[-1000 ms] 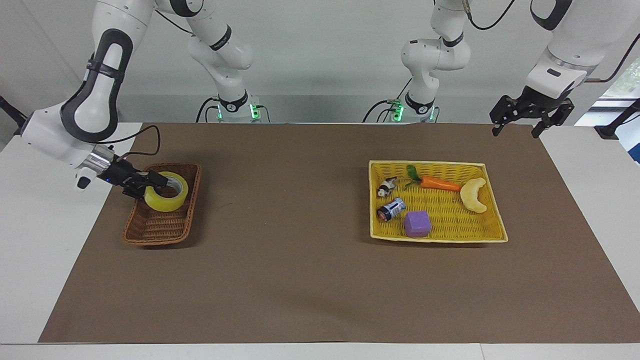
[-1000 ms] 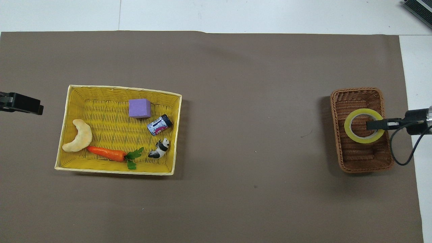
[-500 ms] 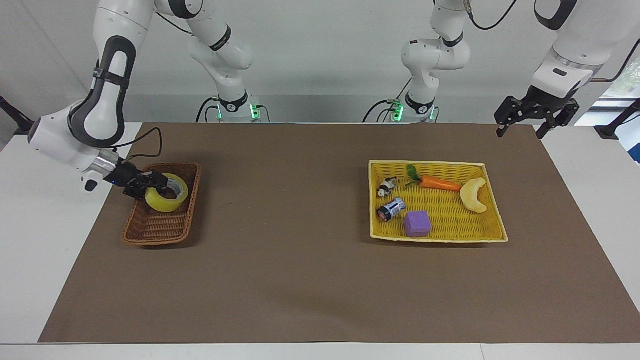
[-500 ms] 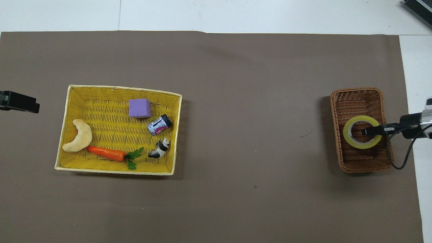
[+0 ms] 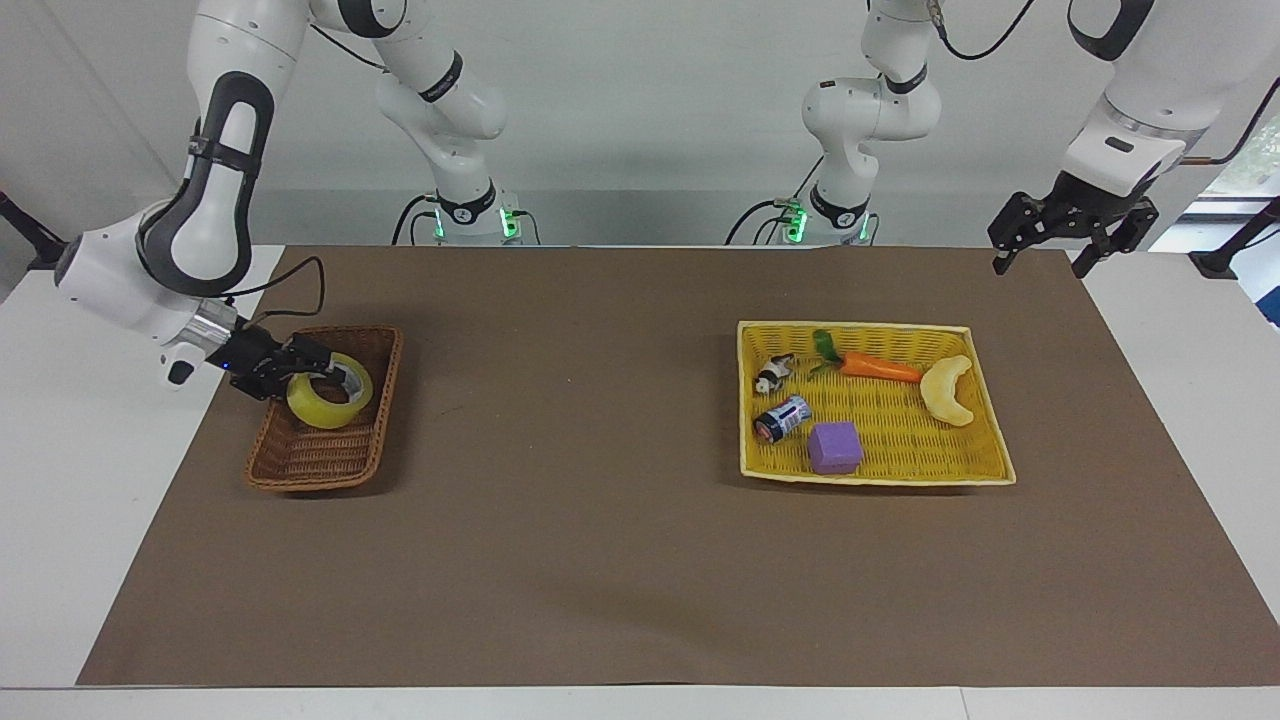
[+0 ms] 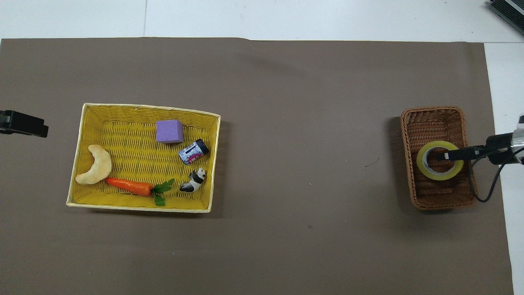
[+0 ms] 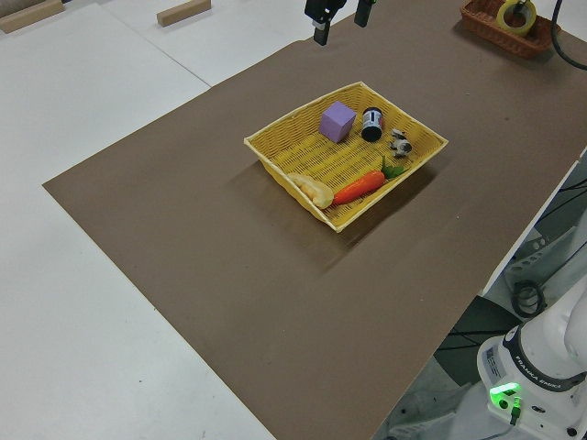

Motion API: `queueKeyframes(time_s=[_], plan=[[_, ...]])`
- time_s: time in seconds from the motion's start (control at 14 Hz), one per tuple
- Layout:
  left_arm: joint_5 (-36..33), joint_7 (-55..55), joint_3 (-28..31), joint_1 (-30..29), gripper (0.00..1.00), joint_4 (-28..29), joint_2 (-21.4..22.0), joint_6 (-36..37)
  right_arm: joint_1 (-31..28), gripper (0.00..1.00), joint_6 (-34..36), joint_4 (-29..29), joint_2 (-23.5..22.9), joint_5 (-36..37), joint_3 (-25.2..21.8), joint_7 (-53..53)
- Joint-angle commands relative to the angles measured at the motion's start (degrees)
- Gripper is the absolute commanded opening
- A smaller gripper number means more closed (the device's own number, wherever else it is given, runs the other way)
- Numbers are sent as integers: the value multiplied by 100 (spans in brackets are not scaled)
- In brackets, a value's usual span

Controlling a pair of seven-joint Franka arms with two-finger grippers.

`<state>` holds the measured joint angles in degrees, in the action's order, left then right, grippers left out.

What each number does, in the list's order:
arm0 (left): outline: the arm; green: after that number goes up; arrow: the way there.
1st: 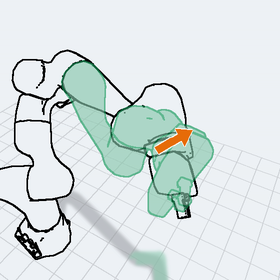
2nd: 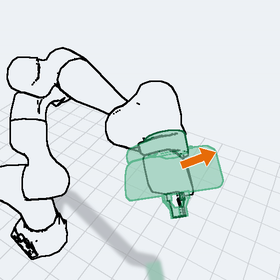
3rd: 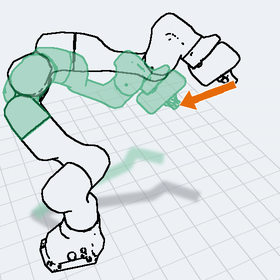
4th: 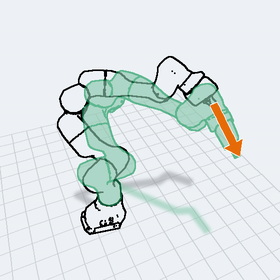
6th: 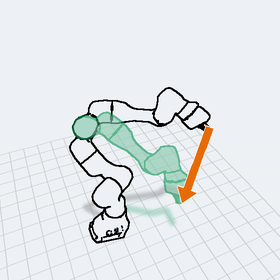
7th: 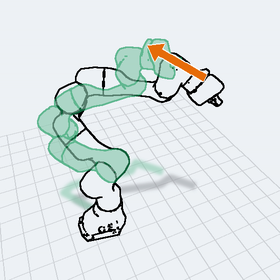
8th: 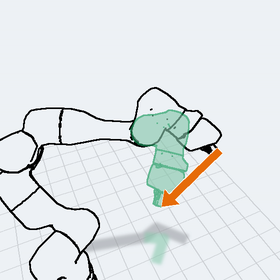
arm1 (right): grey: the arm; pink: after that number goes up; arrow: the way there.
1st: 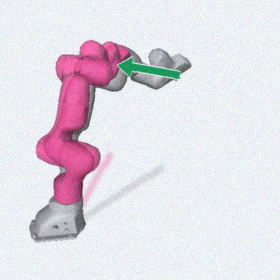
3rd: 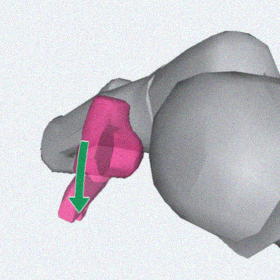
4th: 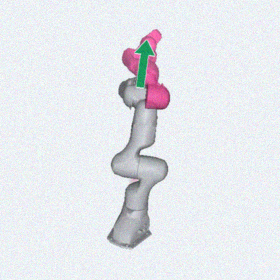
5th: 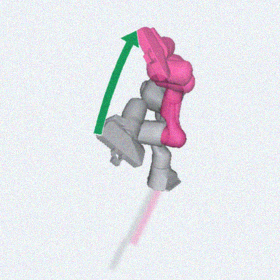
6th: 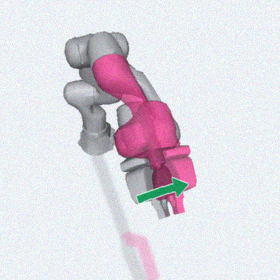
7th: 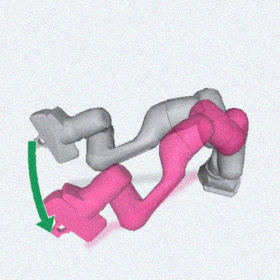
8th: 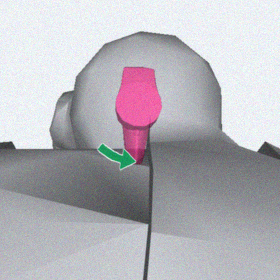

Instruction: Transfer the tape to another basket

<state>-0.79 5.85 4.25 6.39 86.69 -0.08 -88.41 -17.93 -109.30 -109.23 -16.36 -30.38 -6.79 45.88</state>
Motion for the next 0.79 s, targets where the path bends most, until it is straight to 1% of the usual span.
queueKeyframes(time_s=[0.0, 0.14, 0.29, 0.36, 0.5, 0.57, 0.71], plan=[[-44, 56, -47, -76, 100, 15, 43, -62, 44, 100, -186, 498, -140, -30, 38, -9], [-35, 56, -47, -76, 100, 6, 43, -62, 332, 100, -817, 604, -105, 58, 47, -236], [-44, 56, -47, -76, 100, 15, 43, -62, 614, 100, -1249, 657, -52, 277, 20, -814], [-35, 56, -47, -76, 100, 15, 43, -62, 659, 100, -1382, 831, -52, 635, 29, -1131], [-35, 56, -47, -76, 100, 15, 43, -62, 1035, 100, -1488, 1148, -34, 1645, 38, -1816], [-35, 65, -47, -76, 100, 15, 43, -62, 1185, 100, -1488, 1176, 27, 1945, 38, -2429], [-35, 56, -47, -76, 100, 15, 43, -62, 1519, 100, -1401, 1124, 263, 2325, 47, -3555]])
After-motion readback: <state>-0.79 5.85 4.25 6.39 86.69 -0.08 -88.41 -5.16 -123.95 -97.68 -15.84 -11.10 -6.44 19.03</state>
